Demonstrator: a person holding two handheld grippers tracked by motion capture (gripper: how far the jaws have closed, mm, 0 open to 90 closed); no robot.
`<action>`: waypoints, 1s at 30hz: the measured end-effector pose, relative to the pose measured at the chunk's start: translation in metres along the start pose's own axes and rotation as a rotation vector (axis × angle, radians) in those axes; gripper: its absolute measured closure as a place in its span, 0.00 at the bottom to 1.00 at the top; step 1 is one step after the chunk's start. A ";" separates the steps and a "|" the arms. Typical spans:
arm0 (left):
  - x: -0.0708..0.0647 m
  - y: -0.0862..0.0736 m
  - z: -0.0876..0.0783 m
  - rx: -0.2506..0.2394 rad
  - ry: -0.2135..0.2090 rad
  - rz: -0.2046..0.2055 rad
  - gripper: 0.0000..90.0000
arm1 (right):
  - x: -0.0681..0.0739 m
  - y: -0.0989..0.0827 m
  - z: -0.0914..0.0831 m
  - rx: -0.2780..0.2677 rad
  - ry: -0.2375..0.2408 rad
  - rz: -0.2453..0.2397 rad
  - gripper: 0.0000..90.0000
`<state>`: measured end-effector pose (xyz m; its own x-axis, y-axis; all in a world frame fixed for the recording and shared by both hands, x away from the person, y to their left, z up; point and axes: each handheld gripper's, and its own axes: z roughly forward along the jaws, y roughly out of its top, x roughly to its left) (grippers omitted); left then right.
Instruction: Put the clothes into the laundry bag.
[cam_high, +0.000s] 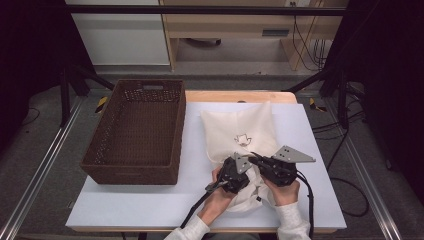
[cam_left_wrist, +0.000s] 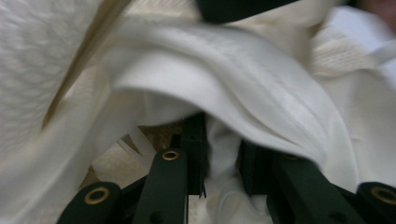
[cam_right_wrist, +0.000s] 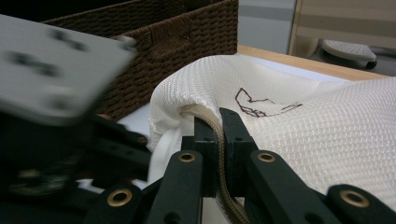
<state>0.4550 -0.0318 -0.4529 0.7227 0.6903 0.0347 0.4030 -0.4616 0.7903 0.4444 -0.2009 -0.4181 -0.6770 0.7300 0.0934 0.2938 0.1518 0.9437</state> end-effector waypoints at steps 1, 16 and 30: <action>0.007 -0.003 0.007 -0.004 0.001 -0.019 0.80 | 0.000 -0.002 0.001 0.011 -0.007 0.000 0.96; 0.038 -0.039 -0.070 -0.127 0.027 -0.027 0.39 | -0.002 -0.008 0.006 0.037 -0.036 -0.023 0.96; 0.050 -0.054 -0.018 0.004 0.063 -0.058 0.59 | -0.002 -0.008 0.006 0.043 -0.033 -0.021 0.96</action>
<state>0.4592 0.0382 -0.4828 0.6615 0.7495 0.0268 0.4455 -0.4215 0.7899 0.4480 -0.1996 -0.4275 -0.6607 0.7480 0.0629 0.3095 0.1951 0.9307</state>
